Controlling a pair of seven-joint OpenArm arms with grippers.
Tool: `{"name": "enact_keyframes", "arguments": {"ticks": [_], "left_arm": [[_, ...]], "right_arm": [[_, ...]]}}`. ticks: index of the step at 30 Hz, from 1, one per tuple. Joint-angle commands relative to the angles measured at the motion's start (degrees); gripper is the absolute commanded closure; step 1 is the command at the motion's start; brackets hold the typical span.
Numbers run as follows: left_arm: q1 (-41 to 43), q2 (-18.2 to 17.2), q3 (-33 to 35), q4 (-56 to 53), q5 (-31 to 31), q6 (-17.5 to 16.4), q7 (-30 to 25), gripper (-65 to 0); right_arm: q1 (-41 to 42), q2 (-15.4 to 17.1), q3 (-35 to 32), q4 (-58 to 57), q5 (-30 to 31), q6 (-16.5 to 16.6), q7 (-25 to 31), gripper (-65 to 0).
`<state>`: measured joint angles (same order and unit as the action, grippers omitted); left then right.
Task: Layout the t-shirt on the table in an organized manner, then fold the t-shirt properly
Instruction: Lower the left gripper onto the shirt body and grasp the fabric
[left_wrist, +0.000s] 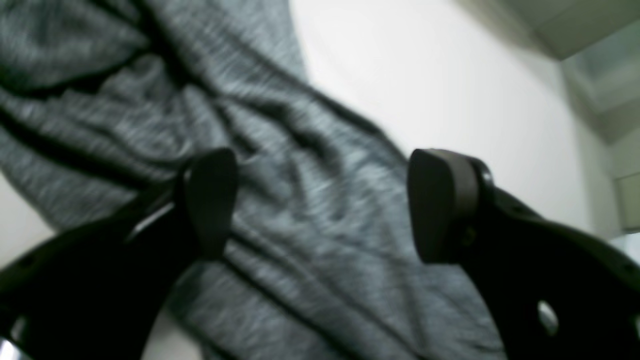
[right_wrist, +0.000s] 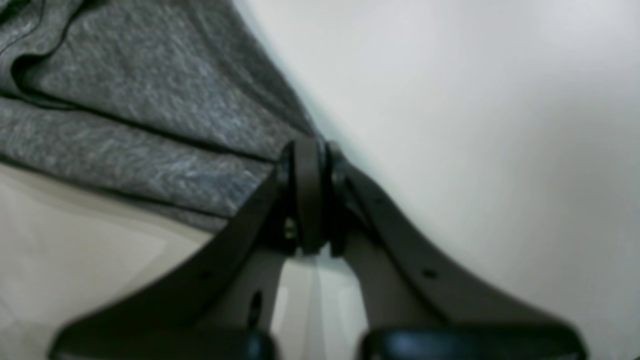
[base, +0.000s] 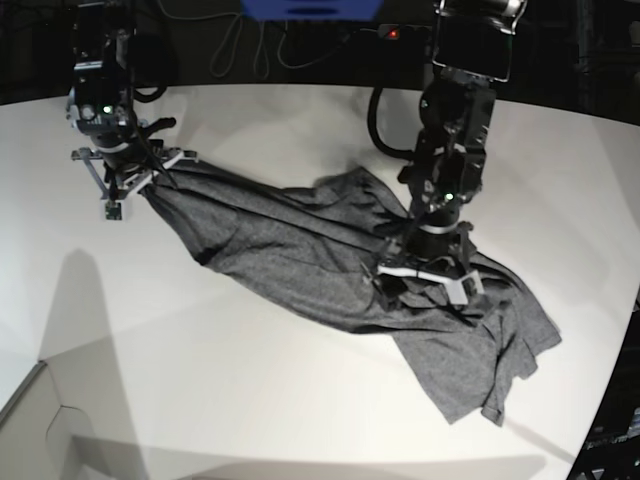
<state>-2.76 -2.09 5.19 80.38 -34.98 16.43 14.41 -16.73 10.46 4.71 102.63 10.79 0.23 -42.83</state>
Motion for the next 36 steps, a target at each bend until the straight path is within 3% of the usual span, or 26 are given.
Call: {"name": "enact_keyframes", "arguments": {"ticks": [1,5,13,26,36], "left_arm": [[-1.0,-0.1,-0.3,-0.2,-2.0,-0.2,-1.4,-51.2],[-0.4,-0.2,-3.7,-2.3,-8.2,-0.5,-1.1,-47.4],[0.0,-1.6,-4.0,-1.3,-8.9,-0.6,-1.1,-36.3],[-0.1,-1.1,-3.9,1.5,-8.9,-0.6,-1.1,-35.8],[-4.5,-0.9,-3.9,-4.3,-8.9,-0.6,-1.2,-35.6]], "right_arm": [[0.5,0.5,0.3,0.9,-0.2,0.1,1.3,0.0],[1.2,0.5,0.3,0.9,-0.2,0.1,1.2,0.0],[1.4,0.5,0.3,0.8,-0.2,0.1,1.2,0.0],[1.5,0.5,0.3,0.8,-0.2,0.1,1.2,0.0],[1.5,0.4,0.3,0.7,-0.2,0.1,1.2,0.0]]}}
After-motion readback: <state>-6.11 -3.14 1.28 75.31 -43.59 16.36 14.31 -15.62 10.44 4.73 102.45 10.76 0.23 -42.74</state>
